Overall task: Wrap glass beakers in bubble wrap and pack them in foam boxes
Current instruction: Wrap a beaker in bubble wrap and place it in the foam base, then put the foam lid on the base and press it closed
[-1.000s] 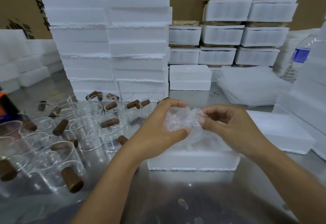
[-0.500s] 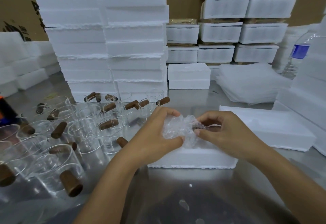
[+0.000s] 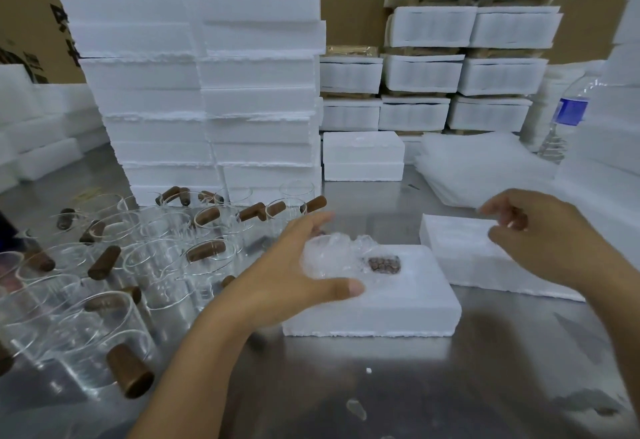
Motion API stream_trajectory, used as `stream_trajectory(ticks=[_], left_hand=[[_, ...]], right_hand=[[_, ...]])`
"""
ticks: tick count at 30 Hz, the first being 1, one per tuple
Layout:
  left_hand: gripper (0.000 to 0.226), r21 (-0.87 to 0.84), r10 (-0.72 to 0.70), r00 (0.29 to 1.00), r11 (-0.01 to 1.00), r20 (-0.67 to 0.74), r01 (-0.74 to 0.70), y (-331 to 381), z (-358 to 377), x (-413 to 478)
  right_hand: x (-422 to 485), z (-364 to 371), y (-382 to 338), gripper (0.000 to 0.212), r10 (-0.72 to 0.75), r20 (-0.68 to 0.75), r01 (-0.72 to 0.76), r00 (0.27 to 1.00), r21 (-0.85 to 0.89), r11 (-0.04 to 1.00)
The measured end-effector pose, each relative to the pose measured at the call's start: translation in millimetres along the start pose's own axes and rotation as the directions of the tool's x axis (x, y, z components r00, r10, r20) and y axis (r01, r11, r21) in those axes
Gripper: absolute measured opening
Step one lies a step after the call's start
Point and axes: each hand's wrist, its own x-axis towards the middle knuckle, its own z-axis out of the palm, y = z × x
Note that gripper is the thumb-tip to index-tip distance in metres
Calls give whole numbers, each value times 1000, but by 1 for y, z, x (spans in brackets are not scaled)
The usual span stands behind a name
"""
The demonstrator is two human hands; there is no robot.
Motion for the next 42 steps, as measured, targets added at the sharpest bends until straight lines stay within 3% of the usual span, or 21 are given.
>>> stream_trajectory(ticks=[2, 5, 7, 10, 13, 19, 25, 29, 31, 34, 38, 42], left_hand=[[71, -204, 7, 992, 978, -124, -33, 7, -6, 2], [24, -342, -39, 927, 935, -372, -97, 9, -11, 6], [25, -343, -47, 937, 936, -345, -79, 7, -16, 4], [61, -242, -5, 996, 970, -93, -17, 3, -24, -4], [75, -184, -33, 997, 982, 68, 46, 1, -23, -6], [69, -69, -45, 997, 996, 69, 50, -4, -19, -2], [67, 33, -46, 999, 998, 11, 46, -10, -14, 1], [72, 43, -24, 999, 999, -30, 25, -13, -12, 3], [76, 56, -15, 999, 998, -51, 17, -13, -9, 5], [77, 104, 7, 998, 995, -60, -1, -12, -6, 5], [77, 135, 24, 999, 991, -31, -20, -9, -3, 6], [73, 125, 69, 998, 990, 15, -70, -7, 3, 7]], right_hand=[[-1, -9, 17, 24, 58, 189, -50, 980, -47, 998], [-4, -15, 27, 45, 205, 409, -130, 889, -203, 971], [-3, -13, 30, 52, 259, 434, -127, 863, -310, 942], [-2, -7, 30, 43, 256, 380, -110, 889, -365, 925], [-1, -5, 29, 28, 230, 332, -100, 915, -366, 925], [-1, -6, 34, 25, 149, 289, -77, 946, -245, 966], [2, -9, 43, 18, 82, 158, -53, 984, -178, 983], [-2, -18, 26, 18, -154, -170, 141, 973, -87, 986], [-8, -21, 6, 13, -276, -327, 297, 904, 17, 955], [-16, -23, -19, 12, -365, -420, 454, 831, 134, 881], [-21, -28, -34, 20, -384, -406, 539, 830, 400, 742], [-17, -27, -38, 35, -349, -366, 502, 863, 539, 676]])
